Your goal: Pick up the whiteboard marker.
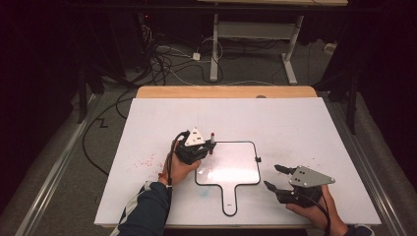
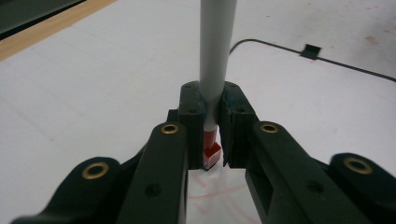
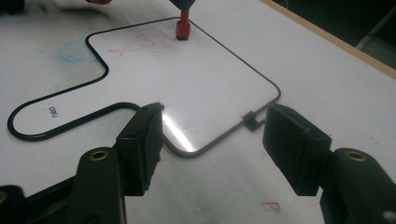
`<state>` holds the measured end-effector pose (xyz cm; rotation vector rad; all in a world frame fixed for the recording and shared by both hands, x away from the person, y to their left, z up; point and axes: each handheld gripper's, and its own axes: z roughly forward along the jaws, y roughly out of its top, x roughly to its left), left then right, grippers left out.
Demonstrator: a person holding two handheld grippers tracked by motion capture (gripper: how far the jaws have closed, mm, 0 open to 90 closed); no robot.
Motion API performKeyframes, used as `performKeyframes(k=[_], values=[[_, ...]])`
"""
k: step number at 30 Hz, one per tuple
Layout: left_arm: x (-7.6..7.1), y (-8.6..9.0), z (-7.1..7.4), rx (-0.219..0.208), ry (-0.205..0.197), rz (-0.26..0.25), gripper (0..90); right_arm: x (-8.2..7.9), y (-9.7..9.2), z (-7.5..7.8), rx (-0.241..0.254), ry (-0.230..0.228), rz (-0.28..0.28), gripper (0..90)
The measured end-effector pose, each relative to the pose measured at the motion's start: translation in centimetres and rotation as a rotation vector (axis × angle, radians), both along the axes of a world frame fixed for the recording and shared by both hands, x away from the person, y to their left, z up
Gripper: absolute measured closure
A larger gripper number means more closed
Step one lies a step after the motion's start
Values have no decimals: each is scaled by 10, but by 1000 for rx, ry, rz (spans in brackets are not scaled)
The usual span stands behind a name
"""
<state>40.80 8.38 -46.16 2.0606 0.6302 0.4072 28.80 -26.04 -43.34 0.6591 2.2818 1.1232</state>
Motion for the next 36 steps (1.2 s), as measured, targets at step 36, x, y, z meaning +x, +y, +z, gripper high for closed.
performKeyframes(k=[36], values=[[-3, 29, -3, -21, 7, 48, 789, 0, 2, 3, 7, -16, 2, 385]])
